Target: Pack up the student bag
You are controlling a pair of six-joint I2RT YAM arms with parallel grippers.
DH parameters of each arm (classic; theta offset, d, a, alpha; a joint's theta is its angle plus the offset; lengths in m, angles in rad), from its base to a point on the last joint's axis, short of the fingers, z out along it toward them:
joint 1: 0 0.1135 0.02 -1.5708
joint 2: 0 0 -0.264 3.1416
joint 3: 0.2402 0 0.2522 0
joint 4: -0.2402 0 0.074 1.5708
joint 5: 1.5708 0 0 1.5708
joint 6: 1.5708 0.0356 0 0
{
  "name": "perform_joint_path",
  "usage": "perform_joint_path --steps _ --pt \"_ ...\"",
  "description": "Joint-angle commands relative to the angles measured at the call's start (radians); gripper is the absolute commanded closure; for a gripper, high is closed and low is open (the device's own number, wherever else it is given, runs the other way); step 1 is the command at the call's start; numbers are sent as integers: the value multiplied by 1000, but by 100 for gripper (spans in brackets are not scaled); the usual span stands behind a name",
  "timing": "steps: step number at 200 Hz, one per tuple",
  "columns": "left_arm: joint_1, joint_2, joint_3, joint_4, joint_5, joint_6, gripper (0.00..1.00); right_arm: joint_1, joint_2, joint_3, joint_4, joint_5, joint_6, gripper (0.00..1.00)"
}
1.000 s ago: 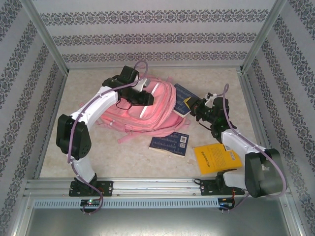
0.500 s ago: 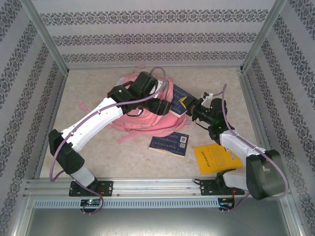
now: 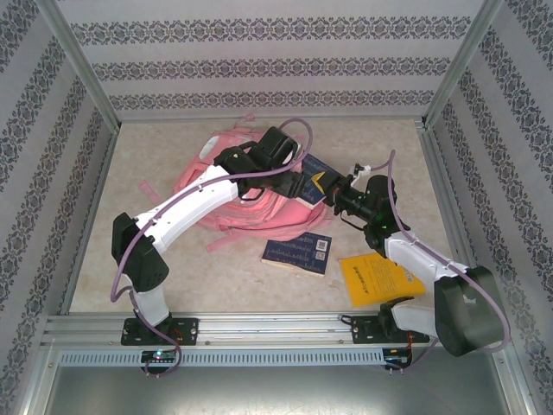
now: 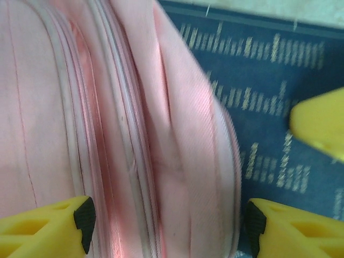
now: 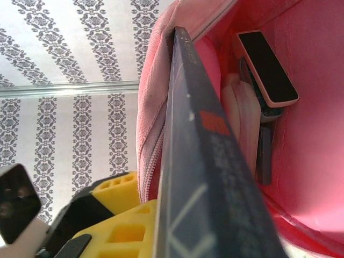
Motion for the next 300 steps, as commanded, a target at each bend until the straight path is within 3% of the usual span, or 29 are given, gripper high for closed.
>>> perform_joint_path --steps 1,21,62,116,166,201,238,300 --pt "-10 35 46 23 8 -4 29 24 -39 2 101 -22 -8 100" --pt "-10 60 54 11 15 3 39 27 -40 2 104 -22 -1 100" --pt "19 61 7 34 92 -29 49 29 -48 -1 104 -18 2 100" --pt "82 -6 -16 37 125 -16 100 28 -56 -17 90 -3 -24 100" --pt "195 -150 -31 24 177 -11 100 52 -71 -38 -134 32 -251 100" --pt "228 -217 -5 -15 149 19 100 65 -44 -109 -145 90 -341 100" --pt "238 -249 -8 -22 147 23 100 79 15 -99 -122 75 -371 100" --pt "238 -243 -5 -22 172 19 100 177 38 82 -112 64 -309 100"
